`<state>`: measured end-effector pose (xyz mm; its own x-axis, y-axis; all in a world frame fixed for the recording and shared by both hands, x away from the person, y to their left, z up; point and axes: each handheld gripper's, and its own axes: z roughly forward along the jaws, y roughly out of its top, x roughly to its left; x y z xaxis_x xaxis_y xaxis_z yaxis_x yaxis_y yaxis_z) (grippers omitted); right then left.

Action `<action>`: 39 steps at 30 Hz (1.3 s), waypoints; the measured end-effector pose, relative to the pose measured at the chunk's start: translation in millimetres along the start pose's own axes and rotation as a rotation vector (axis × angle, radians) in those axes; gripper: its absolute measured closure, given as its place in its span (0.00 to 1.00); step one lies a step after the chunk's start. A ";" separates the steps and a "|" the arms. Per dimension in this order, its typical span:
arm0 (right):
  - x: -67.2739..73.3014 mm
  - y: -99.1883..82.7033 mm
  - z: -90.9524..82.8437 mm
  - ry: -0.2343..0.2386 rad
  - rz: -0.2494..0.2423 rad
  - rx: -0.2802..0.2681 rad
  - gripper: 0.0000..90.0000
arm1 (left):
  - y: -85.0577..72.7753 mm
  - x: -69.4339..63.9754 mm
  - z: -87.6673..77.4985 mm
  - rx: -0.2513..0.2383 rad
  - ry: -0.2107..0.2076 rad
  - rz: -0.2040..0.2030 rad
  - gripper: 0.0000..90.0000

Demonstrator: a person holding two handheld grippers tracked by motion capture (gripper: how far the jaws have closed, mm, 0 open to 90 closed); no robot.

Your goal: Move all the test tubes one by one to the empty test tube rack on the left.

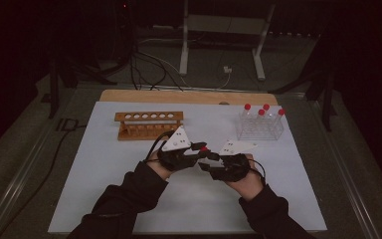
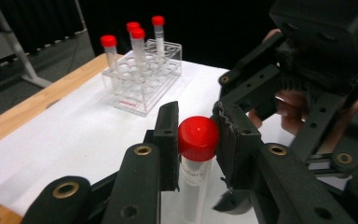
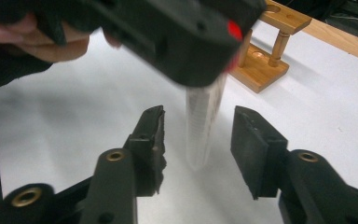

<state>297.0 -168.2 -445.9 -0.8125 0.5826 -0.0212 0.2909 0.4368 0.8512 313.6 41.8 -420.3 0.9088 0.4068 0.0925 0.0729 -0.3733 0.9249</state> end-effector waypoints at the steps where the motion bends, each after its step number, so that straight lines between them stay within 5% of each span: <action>1: 0.0 0.0 0.0 0.000 0.000 0.000 0.57 | 0.4 1.5 -1.5 -0.004 0.006 -0.005 0.80; 21: -5.9 -1.8 -8.2 -0.058 0.071 -0.065 0.03 | 8.2 48.9 -31.7 -0.027 0.142 -0.042 0.80; 39: -6.3 -1.4 -12.9 -0.048 0.061 -0.098 0.00 | 19.3 100.2 -41.9 -0.066 0.282 -0.103 0.80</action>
<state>295.2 -181.4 -440.2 -0.7690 0.6392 0.0096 0.2868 0.3316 0.8988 388.9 110.2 -377.7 0.7474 0.6586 0.0877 0.1232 -0.2671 0.9558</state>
